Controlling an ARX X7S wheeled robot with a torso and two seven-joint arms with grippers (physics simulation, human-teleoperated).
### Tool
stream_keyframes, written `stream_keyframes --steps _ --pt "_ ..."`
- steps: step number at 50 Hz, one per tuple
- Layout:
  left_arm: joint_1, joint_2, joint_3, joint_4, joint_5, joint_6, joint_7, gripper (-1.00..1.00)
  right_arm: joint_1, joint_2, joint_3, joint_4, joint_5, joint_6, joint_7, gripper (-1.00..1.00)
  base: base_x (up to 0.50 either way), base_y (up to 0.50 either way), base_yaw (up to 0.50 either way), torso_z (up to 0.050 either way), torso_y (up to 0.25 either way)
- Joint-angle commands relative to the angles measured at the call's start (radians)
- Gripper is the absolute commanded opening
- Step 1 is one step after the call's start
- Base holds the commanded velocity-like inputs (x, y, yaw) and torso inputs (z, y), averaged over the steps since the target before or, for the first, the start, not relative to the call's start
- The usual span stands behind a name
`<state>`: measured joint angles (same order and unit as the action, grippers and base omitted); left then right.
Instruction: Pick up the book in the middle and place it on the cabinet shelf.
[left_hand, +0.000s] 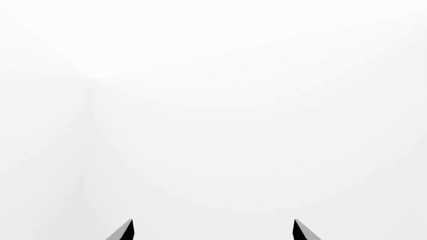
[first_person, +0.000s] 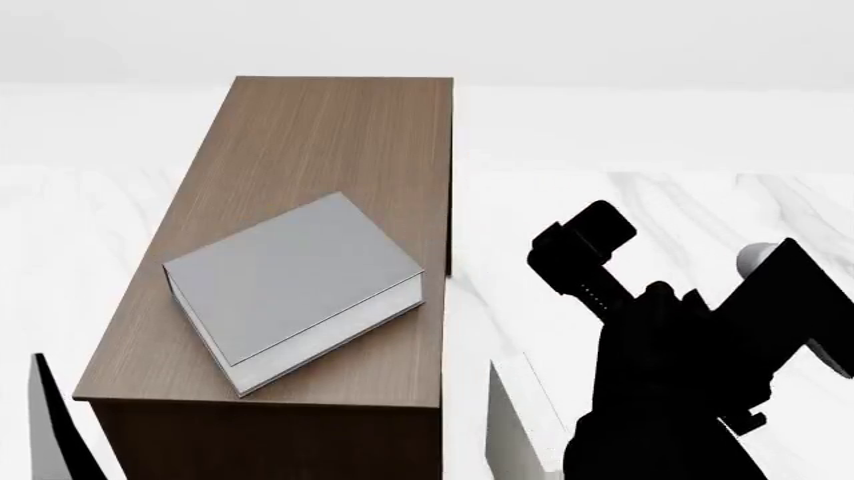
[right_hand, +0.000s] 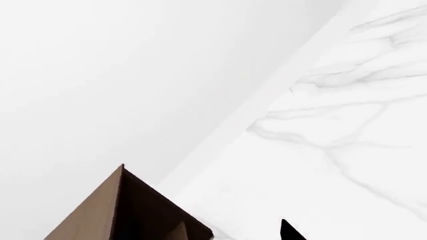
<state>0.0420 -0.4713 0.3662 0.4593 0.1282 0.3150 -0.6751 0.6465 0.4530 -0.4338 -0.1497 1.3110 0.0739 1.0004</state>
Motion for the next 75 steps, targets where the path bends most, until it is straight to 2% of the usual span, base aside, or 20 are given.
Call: stream_keyframes --steps 1,11,14,16,17,19,21,25,28,30,33,37,47,75 --pt "0.002 0.016 -0.03 0.007 -0.001 0.002 0.018 1.0 -0.116 0.081 0.021 -0.1 -0.11 -0.036 -0.028 1.0 0.0 0.0 0.0 0.0 0.0" --pt "-0.008 0.015 -0.041 -0.007 -0.01 0.003 0.011 1.0 -0.212 0.135 -0.018 -0.111 -0.326 -0.09 -0.037 1.0 0.0 0.0 0.0 0.0 0.0" --pt "-0.013 0.017 -0.042 -0.023 -0.015 0.007 0.008 1.0 -0.253 0.146 -0.046 -0.111 -0.442 -0.118 -0.032 1.0 0.0 0.0 0.0 0.0 0.0" --pt "-0.016 0.018 -0.043 -0.031 -0.013 0.011 0.006 1.0 -0.28 0.153 -0.06 -0.111 -0.548 -0.158 -0.025 1.0 0.0 0.0 0.0 0.0 0.0" --pt "-0.021 0.019 -0.045 -0.041 -0.015 0.012 0.004 1.0 -0.315 0.163 -0.067 -0.117 -0.678 -0.215 -0.006 1.0 0.0 0.0 0.0 0.0 0.0" --pt "-0.027 0.02 -0.047 -0.051 -0.015 0.012 0.002 1.0 -0.354 0.17 -0.071 -0.114 -0.771 -0.268 0.007 1.0 0.0 0.0 0.0 0.0 0.0" --pt "-0.03 0.021 -0.047 -0.058 -0.016 0.015 0.001 1.0 -0.377 0.17 -0.072 -0.099 -0.792 -0.315 -0.014 1.0 0.0 0.0 0.0 0.0 0.0" --pt "-0.028 0.019 -0.053 -0.054 -0.007 0.016 -0.006 1.0 -0.43 0.166 -0.064 -0.054 -0.949 -0.442 0.005 1.0 0.0 0.0 0.0 0.0 0.0" --pt "-0.028 0.018 -0.057 -0.049 -0.005 0.015 -0.009 1.0 -0.444 0.173 -0.065 -0.043 -1.005 -0.464 0.01 1.0 0.0 0.0 0.0 0.0 0.0" --pt "-0.026 0.018 -0.062 -0.046 0.001 0.02 -0.017 1.0 -0.464 0.177 -0.056 -0.027 -1.065 -0.536 0.013 1.0 0.0 0.0 0.0 0.0 0.0" --pt "-0.021 0.015 -0.075 -0.043 0.003 0.037 -0.03 1.0 -0.491 0.186 -0.041 -0.031 -1.202 -0.566 0.052 1.0 0.0 0.0 0.0 0.0 0.0" --pt "-0.015 0.01 -0.101 -0.028 0.013 0.052 -0.052 1.0 -0.492 0.178 -0.022 0.0 -1.164 -0.597 0.06 1.0 0.0 0.0 0.0 0.0 0.0" --pt "-0.016 -0.007 -0.176 0.007 0.031 0.053 -0.096 1.0 -0.507 0.206 0.063 -0.056 -1.264 -0.681 0.127 1.0 0.0 0.0 0.0 0.0 0.0" --pt "-0.037 -0.102 -0.52 0.101 0.091 -0.049 -0.203 1.0 -0.508 0.357 0.445 -0.273 -1.238 -0.614 0.273 1.0 0.0 0.0 0.0 0.0 0.0"
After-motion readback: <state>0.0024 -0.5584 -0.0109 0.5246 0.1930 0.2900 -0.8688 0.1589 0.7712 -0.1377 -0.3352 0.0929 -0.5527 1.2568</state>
